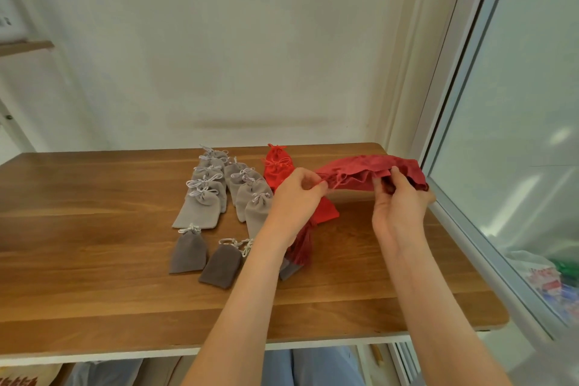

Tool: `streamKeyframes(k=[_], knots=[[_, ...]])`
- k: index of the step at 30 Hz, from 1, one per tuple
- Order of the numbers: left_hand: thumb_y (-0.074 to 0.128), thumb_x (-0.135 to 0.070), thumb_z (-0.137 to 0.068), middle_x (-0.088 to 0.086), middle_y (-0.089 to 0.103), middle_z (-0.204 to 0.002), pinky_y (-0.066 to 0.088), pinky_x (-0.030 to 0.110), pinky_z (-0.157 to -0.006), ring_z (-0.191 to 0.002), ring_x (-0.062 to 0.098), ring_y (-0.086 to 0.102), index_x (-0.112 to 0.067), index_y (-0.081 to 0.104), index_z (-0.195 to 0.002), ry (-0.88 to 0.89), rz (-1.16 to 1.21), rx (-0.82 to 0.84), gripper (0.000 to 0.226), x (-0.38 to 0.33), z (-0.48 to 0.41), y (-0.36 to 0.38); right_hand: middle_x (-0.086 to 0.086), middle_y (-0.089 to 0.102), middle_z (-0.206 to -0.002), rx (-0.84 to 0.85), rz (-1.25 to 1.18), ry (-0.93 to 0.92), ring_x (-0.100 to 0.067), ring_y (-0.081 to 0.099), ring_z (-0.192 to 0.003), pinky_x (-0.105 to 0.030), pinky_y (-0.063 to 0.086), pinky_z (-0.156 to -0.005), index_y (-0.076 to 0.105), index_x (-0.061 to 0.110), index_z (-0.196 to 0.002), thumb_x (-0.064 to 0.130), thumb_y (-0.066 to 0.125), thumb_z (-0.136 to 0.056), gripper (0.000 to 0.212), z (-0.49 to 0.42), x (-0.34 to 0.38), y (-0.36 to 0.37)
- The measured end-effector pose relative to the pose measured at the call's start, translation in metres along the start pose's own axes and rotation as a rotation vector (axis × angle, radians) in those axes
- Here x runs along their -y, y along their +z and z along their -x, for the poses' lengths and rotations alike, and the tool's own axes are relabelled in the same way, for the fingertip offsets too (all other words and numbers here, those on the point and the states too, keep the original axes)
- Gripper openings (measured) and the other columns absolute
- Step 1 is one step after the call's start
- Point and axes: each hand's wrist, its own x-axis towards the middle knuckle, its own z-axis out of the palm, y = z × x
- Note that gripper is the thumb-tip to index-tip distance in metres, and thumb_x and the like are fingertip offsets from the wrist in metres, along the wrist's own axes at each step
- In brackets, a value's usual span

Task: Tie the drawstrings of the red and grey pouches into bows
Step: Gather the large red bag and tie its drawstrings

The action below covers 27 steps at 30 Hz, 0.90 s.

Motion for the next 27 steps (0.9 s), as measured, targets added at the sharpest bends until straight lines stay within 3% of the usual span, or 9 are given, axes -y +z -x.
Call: streamKeyframes(k=[2, 5, 9, 13, 17, 21, 23, 27], knots=[[0.062, -0.024, -0.089, -0.007, 0.058, -0.104, 0.041, 0.021, -0.076, -0.095, 0.007, 0.053, -0.024, 0.061, -0.099, 0.059, -0.043, 0.042, 0.01, -0.001, 0.001, 0.002, -0.013, 0.043, -0.129, -0.018, -0.042, 0.006, -0.023, 0.059, -0.107, -0.035, 0.059, -0.075, 0.019, 0.016, -0.14, -0.012, 0.05, -0.09, 0.065, -0.001, 0.0, 0.001], [0.068, -0.027, -0.084, -0.006, 0.048, -0.116, 0.038, 0.02, -0.088, -0.103, 0.004, 0.047, -0.025, 0.056, -0.116, 0.122, -0.208, 0.095, 0.034, -0.002, 0.004, 0.003, -0.014, 0.041, -0.131, -0.04, -0.06, 0.007, -0.023, 0.058, -0.107, -0.034, 0.059, -0.074, 0.02, 0.015, -0.139, -0.012, 0.05, -0.089, 0.064, -0.001, 0.0, 0.0], [0.067, -0.034, -0.084, -0.008, 0.055, -0.107, 0.039, 0.021, -0.08, -0.095, 0.003, 0.051, -0.022, 0.06, -0.107, 0.214, -0.315, -0.033, 0.027, -0.003, 0.004, 0.011, -0.013, 0.041, -0.131, -0.032, -0.027, -0.018, -0.022, 0.057, -0.108, -0.033, 0.059, -0.075, 0.025, 0.015, -0.133, -0.01, 0.051, -0.09, 0.057, 0.003, 0.001, -0.003], [0.054, -0.028, -0.093, -0.007, 0.063, -0.075, 0.039, 0.016, -0.058, -0.057, -0.001, 0.052, -0.018, 0.059, -0.091, 0.223, -0.238, -0.139, 0.012, -0.005, 0.005, 0.018, -0.013, 0.043, -0.128, 0.002, -0.012, -0.017, -0.024, 0.058, -0.11, -0.032, 0.059, -0.073, 0.023, 0.016, -0.136, -0.012, 0.052, -0.089, 0.062, 0.005, 0.001, -0.003], [0.056, -0.023, -0.091, -0.003, 0.06, -0.074, 0.037, 0.021, -0.056, -0.058, 0.007, 0.046, -0.015, 0.053, -0.089, 0.122, -0.043, -0.16, 0.009, -0.005, 0.005, 0.021, -0.014, 0.046, -0.127, -0.012, -0.023, -0.008, -0.024, 0.06, -0.107, -0.031, 0.058, -0.07, 0.025, 0.016, -0.135, -0.011, 0.053, -0.089, 0.06, 0.004, 0.002, -0.004], [0.064, -0.025, -0.09, -0.008, 0.031, -0.052, 0.018, 0.018, -0.035, -0.039, 0.006, 0.019, -0.016, 0.045, -0.08, -0.147, 0.388, 0.149, 0.023, -0.011, 0.011, 0.016, -0.011, 0.05, -0.126, -0.026, -0.038, -0.027, -0.019, 0.062, -0.105, -0.033, 0.059, -0.075, 0.031, 0.014, -0.127, 0.003, 0.06, -0.09, 0.049, 0.001, 0.002, -0.005], [0.06, -0.032, -0.093, -0.009, 0.026, -0.05, 0.015, 0.018, -0.034, -0.04, 0.006, 0.015, -0.019, 0.044, -0.071, -0.18, 0.323, 0.236, 0.029, -0.011, 0.015, 0.014, -0.01, 0.052, -0.125, -0.029, -0.031, -0.045, -0.018, 0.063, -0.105, -0.034, 0.058, -0.081, 0.031, 0.014, -0.127, 0.01, 0.061, -0.09, 0.047, 0.0, 0.002, -0.006], [0.044, -0.037, -0.1, -0.011, 0.025, -0.047, 0.015, 0.016, -0.033, -0.039, 0.004, 0.017, -0.013, 0.05, -0.081, -0.138, 0.34, 0.249, 0.031, -0.012, 0.016, 0.01, -0.012, 0.059, -0.123, -0.01, -0.035, -0.019, -0.02, 0.065, -0.105, -0.034, 0.057, -0.08, 0.035, 0.011, -0.136, 0.027, 0.058, -0.093, 0.052, -0.005, 0.003, -0.012]])
